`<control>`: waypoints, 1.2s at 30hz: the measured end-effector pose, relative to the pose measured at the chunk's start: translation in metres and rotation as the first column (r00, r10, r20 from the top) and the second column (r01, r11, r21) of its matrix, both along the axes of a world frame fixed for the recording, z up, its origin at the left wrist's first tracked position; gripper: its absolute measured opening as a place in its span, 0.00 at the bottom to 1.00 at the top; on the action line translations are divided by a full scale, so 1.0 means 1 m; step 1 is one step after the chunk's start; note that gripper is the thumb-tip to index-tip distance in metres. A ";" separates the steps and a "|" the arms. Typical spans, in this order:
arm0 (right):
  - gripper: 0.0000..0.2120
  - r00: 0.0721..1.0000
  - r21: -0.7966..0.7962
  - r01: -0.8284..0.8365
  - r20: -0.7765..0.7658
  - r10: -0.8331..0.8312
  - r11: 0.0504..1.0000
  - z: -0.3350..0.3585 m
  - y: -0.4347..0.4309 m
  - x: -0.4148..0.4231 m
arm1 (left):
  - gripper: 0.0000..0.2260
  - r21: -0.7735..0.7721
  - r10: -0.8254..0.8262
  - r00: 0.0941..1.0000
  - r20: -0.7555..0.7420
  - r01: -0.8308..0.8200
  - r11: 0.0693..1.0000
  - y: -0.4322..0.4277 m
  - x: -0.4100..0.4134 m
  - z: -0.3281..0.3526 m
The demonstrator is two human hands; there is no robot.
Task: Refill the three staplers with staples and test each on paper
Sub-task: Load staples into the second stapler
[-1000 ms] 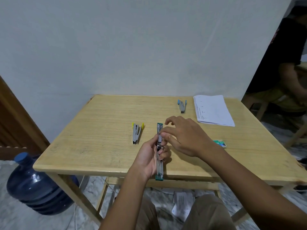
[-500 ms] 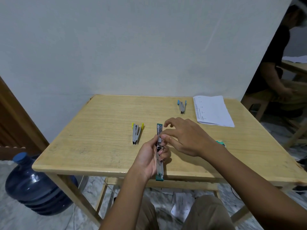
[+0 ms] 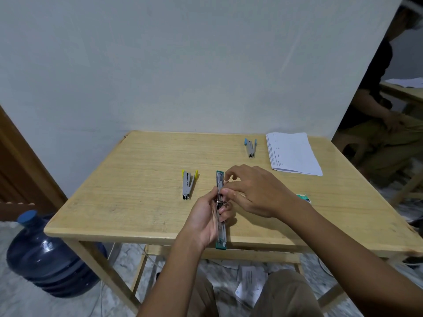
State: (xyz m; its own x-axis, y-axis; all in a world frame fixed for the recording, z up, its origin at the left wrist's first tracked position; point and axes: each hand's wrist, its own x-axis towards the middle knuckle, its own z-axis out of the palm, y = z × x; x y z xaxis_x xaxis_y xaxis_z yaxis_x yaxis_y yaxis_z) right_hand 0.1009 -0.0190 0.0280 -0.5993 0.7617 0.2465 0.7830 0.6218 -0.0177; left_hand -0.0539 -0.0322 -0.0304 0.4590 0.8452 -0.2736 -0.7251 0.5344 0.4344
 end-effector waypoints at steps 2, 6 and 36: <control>0.27 0.999 0.015 0.034 0.007 -0.034 0.999 -0.001 0.002 0.000 | 0.12 0.003 -0.011 1.000 0.011 0.011 1.000 0.000 0.000 0.000; 0.27 0.996 0.023 0.094 -0.006 -0.094 0.995 -0.002 0.003 -0.002 | 0.13 0.013 -0.023 1.000 -0.001 0.023 1.000 0.003 0.000 -0.003; 0.06 0.744 -0.031 0.092 -0.662 -0.089 0.995 -0.037 -0.023 -0.023 | 0.15 -0.009 0.042 0.997 -0.059 -0.042 0.999 -0.003 0.002 0.005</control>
State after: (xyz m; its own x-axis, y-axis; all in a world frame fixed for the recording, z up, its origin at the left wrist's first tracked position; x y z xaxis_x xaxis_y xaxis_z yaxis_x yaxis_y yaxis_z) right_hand 0.0784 -0.0419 -0.0085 -0.2122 0.8022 0.5581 0.6282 0.5495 -0.5509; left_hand -0.0524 -0.0348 -0.0249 0.4061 0.8603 -0.3081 -0.7200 0.5088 0.4719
